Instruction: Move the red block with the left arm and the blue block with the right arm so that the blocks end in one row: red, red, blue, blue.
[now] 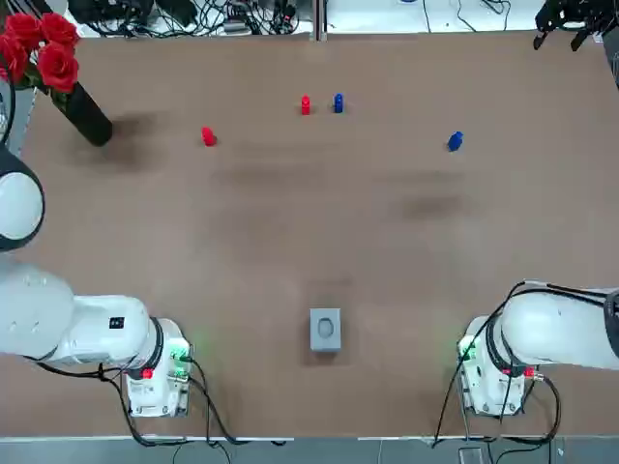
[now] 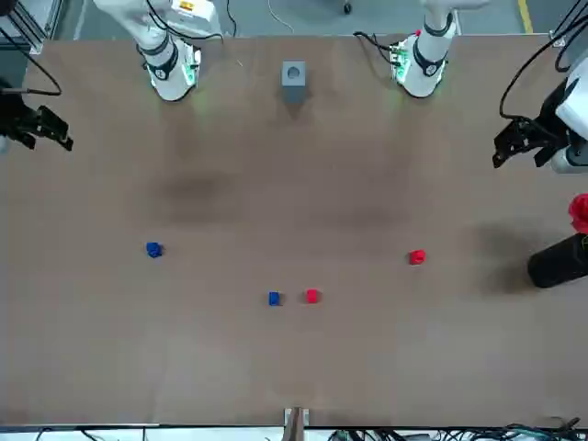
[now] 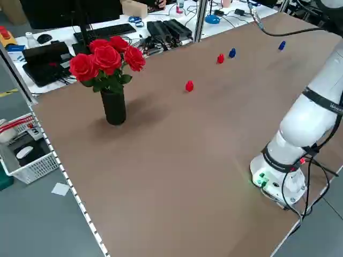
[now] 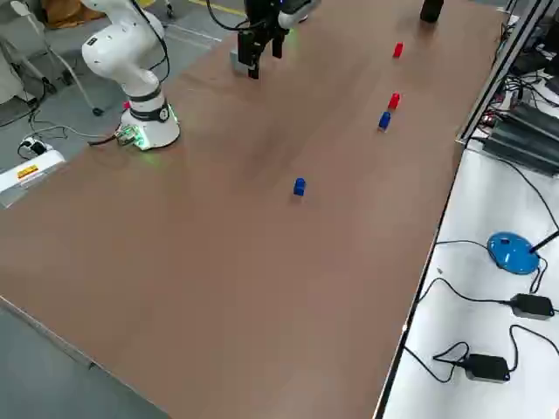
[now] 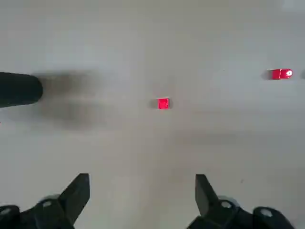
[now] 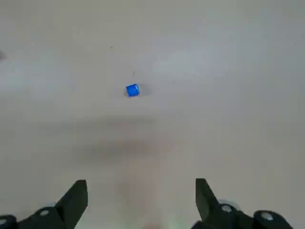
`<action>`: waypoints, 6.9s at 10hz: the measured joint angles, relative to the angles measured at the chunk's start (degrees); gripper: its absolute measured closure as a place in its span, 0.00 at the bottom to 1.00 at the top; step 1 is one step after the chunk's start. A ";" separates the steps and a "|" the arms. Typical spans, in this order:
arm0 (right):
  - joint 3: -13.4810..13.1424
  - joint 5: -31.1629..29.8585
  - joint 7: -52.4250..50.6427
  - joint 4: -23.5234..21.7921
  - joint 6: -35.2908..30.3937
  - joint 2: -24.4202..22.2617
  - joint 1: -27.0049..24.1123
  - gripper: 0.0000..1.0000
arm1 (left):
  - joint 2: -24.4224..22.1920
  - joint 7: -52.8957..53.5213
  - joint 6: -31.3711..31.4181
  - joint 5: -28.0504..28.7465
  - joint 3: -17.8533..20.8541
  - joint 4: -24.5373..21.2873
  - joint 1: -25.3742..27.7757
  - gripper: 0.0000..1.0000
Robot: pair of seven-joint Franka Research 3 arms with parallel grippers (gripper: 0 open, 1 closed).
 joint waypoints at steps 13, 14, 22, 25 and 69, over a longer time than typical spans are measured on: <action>1.39 0.04 0.30 -8.23 15.27 2.16 2.28 0.00 | 4.31 -0.35 4.90 0.00 1.54 -4.40 -1.01 0.04; 1.68 0.05 0.31 -8.64 16.97 3.76 2.34 0.00 | 5.19 -0.35 9.29 0.00 1.35 -6.61 -1.48 0.04; 4.37 0.02 0.26 -13.53 38.67 19.22 3.23 0.00 | 11.30 -0.38 37.16 0.00 0.25 -27.41 -2.55 0.04; 4.58 -0.06 -2.30 -14.71 44.48 25.13 3.61 0.00 | 16.41 -0.38 44.45 0.00 0.21 -29.18 -3.09 0.08; 8.21 6.16 -2.89 -13.38 52.55 37.11 2.27 0.66 | 40.00 -25.64 51.45 14.32 -4.92 -7.75 -15.30 0.70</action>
